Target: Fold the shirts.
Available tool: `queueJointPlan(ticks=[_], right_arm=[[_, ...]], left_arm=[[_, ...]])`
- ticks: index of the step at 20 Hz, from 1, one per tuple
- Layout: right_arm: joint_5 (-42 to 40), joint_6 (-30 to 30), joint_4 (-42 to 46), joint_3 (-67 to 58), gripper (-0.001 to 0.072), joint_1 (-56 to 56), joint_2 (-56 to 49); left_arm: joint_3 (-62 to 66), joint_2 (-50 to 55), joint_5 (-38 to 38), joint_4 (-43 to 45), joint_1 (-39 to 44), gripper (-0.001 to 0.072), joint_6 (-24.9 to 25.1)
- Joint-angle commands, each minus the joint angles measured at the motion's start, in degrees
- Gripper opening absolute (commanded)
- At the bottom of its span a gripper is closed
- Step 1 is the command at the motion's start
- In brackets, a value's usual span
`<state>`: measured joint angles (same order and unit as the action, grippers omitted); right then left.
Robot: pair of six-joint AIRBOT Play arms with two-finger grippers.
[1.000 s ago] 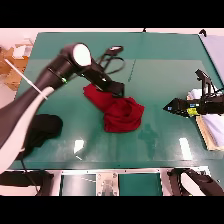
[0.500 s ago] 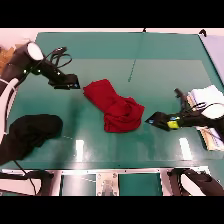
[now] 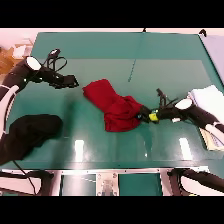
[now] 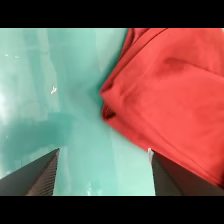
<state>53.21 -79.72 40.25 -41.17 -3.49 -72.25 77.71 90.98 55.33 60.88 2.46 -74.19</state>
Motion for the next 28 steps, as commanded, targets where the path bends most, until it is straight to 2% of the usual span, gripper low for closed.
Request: queueJointPlan(ticks=[1,4,5,10,11,12,15,17,20,24,28], right_arm=[[10.1,0.2,7.9,-8.8,0.0016,7.6,-2.1],[12.8,1.0,10.6,-12.1,0.0017,13.4,-2.1],[12.9,2.0,10.6,-12.3,0.0017,14.1,-2.1],[12.4,3.8,10.7,-12.3,0.0017,14.4,-3.0],[12.2,3.9,10.9,-12.3,0.0017,14.4,-3.0],[12.2,3.9,10.8,-12.5,0.0016,14.4,-3.0],[13.4,3.9,10.8,-15.7,0.0016,14.8,-2.9],[17.9,3.9,10.1,-22.6,0.0016,15.5,-2.9],[26.6,3.8,8.3,-39.7,0.0016,16.7,-2.2],[35.6,1.9,8.2,-65.0,0.0016,19.5,-0.7],[30.9,0.7,8.3,-77.2,0.0016,22.1,6.4]], left_arm=[[-0.2,4.0,-1.5,-6.3,-0.1,0.0646,2.9],[-0.2,8.3,-3.3,-20.5,0.5,0.0645,9.1],[-0.2,9.6,-2.8,-21.8,1.4,0.0645,9.7],[-0.4,14.4,10.0,-19.8,5.4,0.0628,9.7],[-0.3,14.4,10.2,-19.3,5.4,0.0388,9.8],[0.1,14.3,10.4,-19.3,5.3,0.0029,9.8],[5.3,13.2,13.4,-19.3,5.3,0.0028,9.4],[12.4,11.1,16.5,-19.2,5.3,0.0029,7.5],[24.5,6.0,19.4,-17.1,5.3,0.0028,4.4],[36.3,-3.0,22.0,-4.8,5.3,0.0029,-0.9],[38.4,-16.5,21.8,3.0,5.3,0.0029,-2.8]])
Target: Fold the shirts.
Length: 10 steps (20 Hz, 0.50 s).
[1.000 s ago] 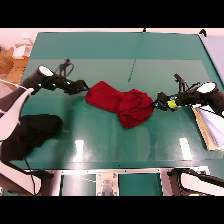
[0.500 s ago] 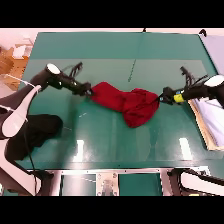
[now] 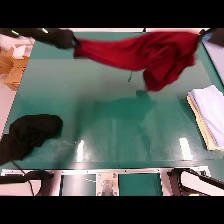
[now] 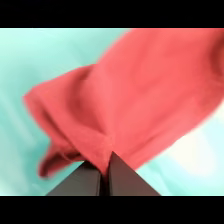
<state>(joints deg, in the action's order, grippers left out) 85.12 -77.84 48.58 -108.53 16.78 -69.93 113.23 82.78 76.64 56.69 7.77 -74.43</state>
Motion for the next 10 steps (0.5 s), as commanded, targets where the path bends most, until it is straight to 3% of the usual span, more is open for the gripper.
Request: queueJointPlan(ticks=[1,6,10], right_arm=[[-3.2,-1.2,0.0,-10.1,0.0016,2.8,7.0],[-4.9,-1.0,0.1,-9.7,0.0016,6.1,17.1],[4.9,-1.0,-0.1,-6.0,0.0017,6.0,18.2]], left_arm=[[2.8,-11.9,1.2,8.4,0.0,0.0029,-3.8],[2.8,-22.6,9.6,9.0,0.0,0.0030,-5.9],[-2.1,-23.0,19.2,9.3,0.0,0.0029,-8.7]])
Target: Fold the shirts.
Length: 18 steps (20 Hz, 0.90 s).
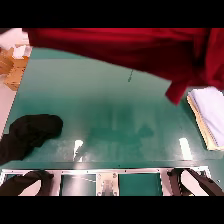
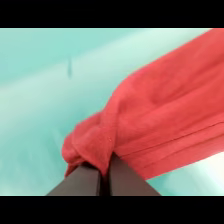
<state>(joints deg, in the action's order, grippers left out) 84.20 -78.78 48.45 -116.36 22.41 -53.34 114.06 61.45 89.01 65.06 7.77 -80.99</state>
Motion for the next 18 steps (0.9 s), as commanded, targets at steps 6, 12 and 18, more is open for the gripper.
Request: queueJointPlan(ticks=[6,12,18], right_arm=[[-1.4,5.9,-3.5,32.5,0.0018,-3.2,-0.7],[-24.7,10.7,-3.5,55.6,0.0018,-9.5,-22.5],[-25.0,10.2,-8.9,36.2,0.0103,-9.4,-44.3]], left_arm=[[-35.9,1.2,-7.9,0.5,0.0,0.0030,-0.9],[-49.0,24.8,-29.9,-1.3,0.0,0.0030,6.4],[-24.1,41.7,-30.6,-1.1,0.0,0.0031,5.8]])
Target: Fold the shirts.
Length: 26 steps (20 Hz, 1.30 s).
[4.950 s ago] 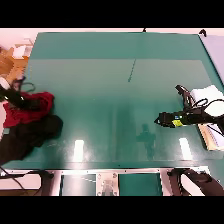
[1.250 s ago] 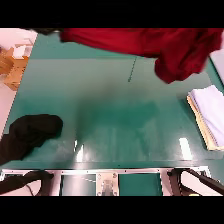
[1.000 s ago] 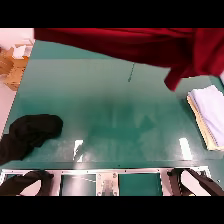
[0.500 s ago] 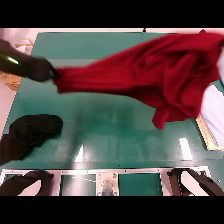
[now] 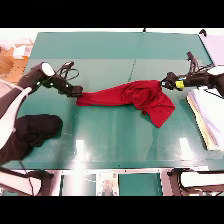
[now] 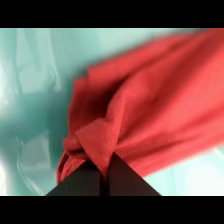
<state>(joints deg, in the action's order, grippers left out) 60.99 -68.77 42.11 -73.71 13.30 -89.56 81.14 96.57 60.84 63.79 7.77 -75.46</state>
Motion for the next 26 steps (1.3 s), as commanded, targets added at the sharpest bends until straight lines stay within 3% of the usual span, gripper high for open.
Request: queueJointPlan(ticks=[1,2,3,6,8,11,13,17,18,20,26], right_arm=[[-1.6,0.2,-2.4,-9.1,0.0273,-0.2,-8.6],[-0.9,0.2,-2.3,-11.0,0.0367,0.4,-8.5],[1.5,-0.8,-1.6,-13.3,0.0373,1.5,-8.4],[10.9,-4.4,2.4,-16.6,0.0373,7.5,-7.3],[17.1,-4.5,2.6,-14.7,0.0372,12.3,-6.5],[19.6,-2.2,2.7,-5.5,0.0356,18.5,-3.8],[19.4,0.2,2.7,0.9,0.0355,22.1,-1.7],[19.4,1.8,2.7,8.1,0.0356,25.4,-1.0],[19.0,2.0,2.7,9.0,0.0355,25.2,-1.0],[18.1,2.0,2.7,9.9,0.0355,25.0,-1.0],[16.9,1.9,2.3,10.0,0.0360,23.9,-1.0]], left_arm=[[10.8,6.8,-2.6,1.1,0.0,0.0191,0.0],[12.7,6.7,-1.9,2.9,0.0,0.0511,-0.7],[14.6,6.7,0.0,5.2,-0.3,0.0584,-1.2],[20.1,6.6,12.2,9.6,-4.0,0.0583,-2.0],[19.8,6.6,20.0,8.7,-8.0,0.0583,-3.8],[12.3,6.6,25.9,4.4,-12.1,0.0583,-2.1],[5.3,6.6,23.6,-2.5,-12.9,0.0583,1.8],[-2.4,6.7,9.7,-11.9,-11.1,0.0581,7.6],[-2.4,6.8,7.3,-14.0,-10.8,0.0552,8.7],[-2.4,6.8,5.0,-18.5,-10.2,0.0357,12.3],[-2.4,7.3,1.3,-19.5,-9.5,0.0358,12.6]])
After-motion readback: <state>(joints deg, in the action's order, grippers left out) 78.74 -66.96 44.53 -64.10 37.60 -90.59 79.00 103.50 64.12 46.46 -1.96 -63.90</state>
